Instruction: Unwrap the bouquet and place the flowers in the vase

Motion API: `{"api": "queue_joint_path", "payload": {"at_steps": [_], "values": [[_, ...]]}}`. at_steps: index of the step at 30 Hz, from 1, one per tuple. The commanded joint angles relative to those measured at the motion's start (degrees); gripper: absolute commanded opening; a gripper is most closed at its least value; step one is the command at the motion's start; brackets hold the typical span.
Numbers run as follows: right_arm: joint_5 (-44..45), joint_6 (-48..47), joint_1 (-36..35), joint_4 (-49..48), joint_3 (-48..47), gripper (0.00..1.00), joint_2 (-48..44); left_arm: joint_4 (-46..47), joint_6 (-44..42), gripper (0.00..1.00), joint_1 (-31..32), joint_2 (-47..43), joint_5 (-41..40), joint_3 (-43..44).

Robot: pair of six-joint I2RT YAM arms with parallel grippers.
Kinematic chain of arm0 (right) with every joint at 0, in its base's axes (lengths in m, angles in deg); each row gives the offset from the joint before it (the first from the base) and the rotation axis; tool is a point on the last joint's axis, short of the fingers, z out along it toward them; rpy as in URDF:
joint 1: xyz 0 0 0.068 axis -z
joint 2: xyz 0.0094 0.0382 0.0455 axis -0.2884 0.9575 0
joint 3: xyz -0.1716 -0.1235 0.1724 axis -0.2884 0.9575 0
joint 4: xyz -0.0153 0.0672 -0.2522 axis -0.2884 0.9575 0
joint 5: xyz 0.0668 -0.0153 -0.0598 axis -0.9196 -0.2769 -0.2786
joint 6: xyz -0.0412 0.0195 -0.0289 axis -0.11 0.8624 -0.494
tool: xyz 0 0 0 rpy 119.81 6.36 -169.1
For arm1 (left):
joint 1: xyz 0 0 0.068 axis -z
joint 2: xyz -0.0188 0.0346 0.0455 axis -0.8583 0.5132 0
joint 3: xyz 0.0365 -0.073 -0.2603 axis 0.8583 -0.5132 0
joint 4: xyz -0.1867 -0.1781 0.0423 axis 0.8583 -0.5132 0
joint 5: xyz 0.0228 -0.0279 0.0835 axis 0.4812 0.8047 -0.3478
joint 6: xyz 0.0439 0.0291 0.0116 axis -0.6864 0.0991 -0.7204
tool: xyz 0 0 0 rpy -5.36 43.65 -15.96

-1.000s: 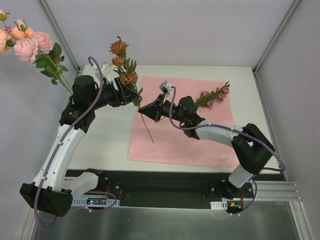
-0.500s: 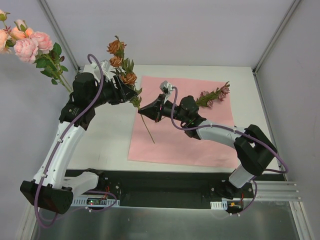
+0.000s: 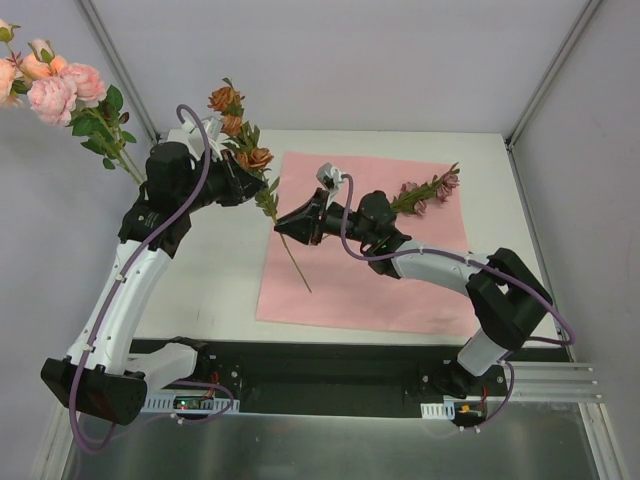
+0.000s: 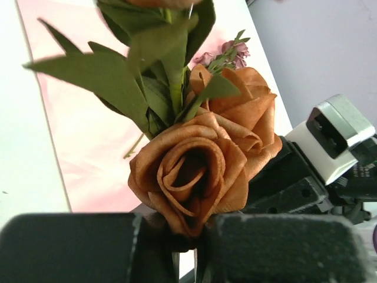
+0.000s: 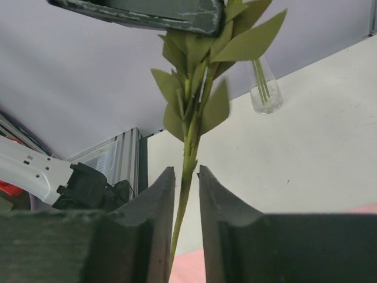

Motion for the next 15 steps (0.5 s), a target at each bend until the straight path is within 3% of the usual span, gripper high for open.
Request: {"api": "queue_joint_path", "payload": {"at_steps": [1, 5, 7, 15], "values": [[-3.17, -0.24, -0.33, -3.18, -3.44, 0.48, 0.09, 1.33, -5.05, 0.0, -0.58, -2.57, -1.67, 1.99], [-2.39, 3.8, 1.6, -1.33, -5.2, 0.68, 1.67, 1.16, -10.94, 0.0, -0.58, -9.32, -8.34, 1.38], [-1.25, 5.47, 2.75, -1.5, -4.59, 0.73, 1.76, 0.9, -14.8, 0.0, -0.58, -12.14, -13.43, 0.85], [1.92, 8.99, 9.43, -1.5, -0.9, 0.76, 0.7, 0.98, -24.83, 0.0, -0.58, -19.89, -48.2, 4.0]]}}
